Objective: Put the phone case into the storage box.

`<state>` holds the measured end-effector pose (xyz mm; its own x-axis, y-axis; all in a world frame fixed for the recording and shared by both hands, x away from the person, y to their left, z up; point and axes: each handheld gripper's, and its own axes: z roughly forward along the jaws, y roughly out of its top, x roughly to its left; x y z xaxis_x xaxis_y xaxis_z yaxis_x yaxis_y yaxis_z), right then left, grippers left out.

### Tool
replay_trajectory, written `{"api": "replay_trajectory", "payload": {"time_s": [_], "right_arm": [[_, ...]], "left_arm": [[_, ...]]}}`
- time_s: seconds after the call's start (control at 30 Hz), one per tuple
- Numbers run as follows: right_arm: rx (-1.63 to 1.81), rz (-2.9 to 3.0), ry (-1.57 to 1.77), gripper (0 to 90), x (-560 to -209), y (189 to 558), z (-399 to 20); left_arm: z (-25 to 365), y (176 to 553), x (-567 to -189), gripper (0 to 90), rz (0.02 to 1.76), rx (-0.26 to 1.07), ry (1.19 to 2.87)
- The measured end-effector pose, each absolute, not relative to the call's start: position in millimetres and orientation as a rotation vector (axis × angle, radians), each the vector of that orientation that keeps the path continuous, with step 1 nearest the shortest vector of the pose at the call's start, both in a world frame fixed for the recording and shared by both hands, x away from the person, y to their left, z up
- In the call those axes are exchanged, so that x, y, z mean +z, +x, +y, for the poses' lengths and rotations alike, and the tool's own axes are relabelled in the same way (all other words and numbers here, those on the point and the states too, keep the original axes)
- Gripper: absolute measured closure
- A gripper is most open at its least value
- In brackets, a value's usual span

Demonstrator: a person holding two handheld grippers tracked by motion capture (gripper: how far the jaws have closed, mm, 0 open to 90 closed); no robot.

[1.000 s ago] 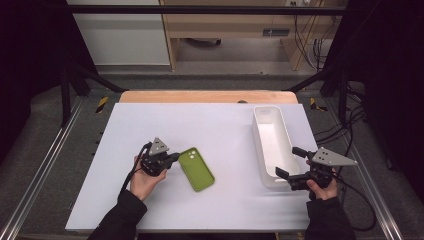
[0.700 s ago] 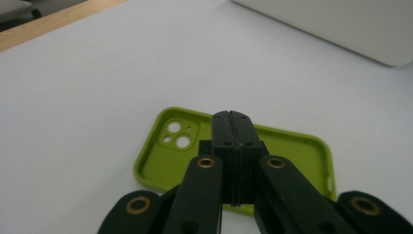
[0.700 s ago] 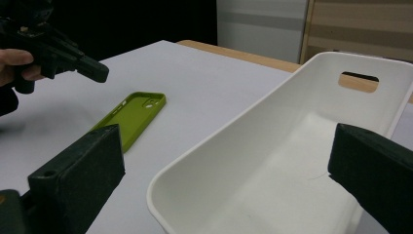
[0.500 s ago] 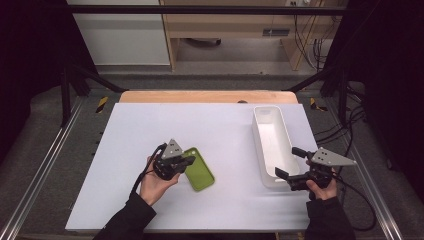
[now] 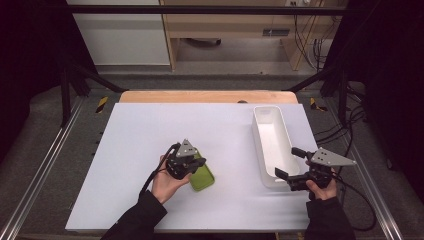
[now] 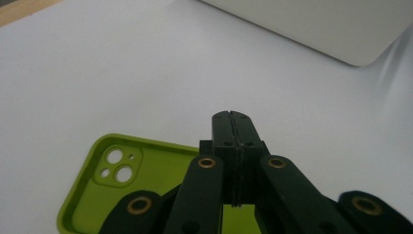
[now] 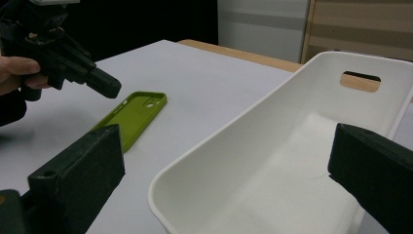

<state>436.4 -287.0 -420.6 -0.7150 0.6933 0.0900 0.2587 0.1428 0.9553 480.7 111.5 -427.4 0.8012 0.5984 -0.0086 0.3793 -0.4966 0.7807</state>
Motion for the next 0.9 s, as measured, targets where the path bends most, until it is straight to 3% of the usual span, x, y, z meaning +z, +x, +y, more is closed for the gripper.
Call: {"api": "replay_trajectory", "payload": {"time_s": [0.9], "right_arm": [[1.593,2.056,0.914,0.5,-420.6,436.7,-287.2]], "left_arm": [[70.6,492.7,-460.8,90.0,0.671,0.26,2.314]]}}
